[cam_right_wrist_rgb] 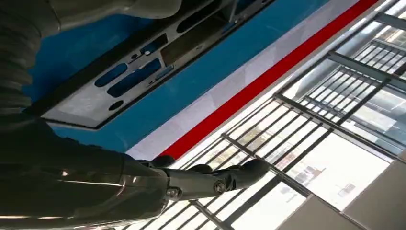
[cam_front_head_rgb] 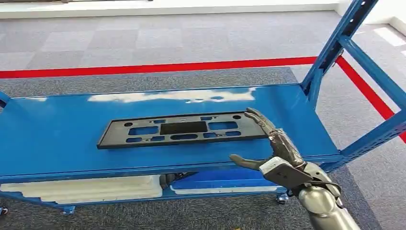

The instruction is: Take the parts from the cabinet and place them on the table.

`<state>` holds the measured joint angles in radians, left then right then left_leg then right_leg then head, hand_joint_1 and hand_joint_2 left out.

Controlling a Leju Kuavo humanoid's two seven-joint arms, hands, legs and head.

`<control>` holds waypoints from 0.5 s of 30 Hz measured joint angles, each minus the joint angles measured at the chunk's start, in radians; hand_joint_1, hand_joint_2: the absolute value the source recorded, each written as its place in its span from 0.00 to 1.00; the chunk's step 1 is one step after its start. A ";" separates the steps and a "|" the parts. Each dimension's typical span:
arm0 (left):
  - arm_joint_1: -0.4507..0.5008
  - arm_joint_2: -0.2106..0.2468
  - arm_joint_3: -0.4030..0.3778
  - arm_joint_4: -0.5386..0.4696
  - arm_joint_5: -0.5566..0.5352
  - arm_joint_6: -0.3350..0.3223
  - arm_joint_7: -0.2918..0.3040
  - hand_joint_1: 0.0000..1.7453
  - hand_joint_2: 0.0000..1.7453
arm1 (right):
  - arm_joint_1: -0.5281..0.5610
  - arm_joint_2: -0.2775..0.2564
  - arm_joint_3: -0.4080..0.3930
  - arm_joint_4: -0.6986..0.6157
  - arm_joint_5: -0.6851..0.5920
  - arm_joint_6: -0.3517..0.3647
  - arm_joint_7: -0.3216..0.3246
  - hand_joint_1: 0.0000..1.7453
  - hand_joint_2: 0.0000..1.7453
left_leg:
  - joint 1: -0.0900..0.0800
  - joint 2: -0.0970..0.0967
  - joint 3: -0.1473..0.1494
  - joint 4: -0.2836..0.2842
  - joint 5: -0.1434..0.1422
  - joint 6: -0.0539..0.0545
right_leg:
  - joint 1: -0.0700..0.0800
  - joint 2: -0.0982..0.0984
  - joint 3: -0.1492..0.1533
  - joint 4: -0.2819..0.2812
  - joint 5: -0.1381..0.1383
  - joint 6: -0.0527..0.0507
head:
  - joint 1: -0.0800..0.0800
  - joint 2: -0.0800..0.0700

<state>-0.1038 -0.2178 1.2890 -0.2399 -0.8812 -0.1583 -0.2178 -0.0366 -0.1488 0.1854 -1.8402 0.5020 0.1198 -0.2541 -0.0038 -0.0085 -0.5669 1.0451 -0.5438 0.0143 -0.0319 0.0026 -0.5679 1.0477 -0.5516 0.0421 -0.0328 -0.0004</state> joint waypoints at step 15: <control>0.000 0.000 0.000 0.000 0.000 0.000 0.000 0.00 0.00 | 0.000 0.000 0.000 0.000 0.000 0.000 0.000 0.00 1.00 | 0.000 0.000 0.000 0.000 0.000 0.000 | 0.000 0.000 0.000 0.000 0.000 0.000 | 0.000 0.000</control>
<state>-0.1038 -0.2178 1.2890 -0.2399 -0.8812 -0.1583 -0.2178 -0.0366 -0.1488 0.1854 -1.8402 0.5020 0.1198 -0.2541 -0.0038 -0.0085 -0.5669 1.0451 -0.5438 0.0143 -0.0319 0.0026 -0.5679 1.0477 -0.5516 0.0421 -0.0328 -0.0004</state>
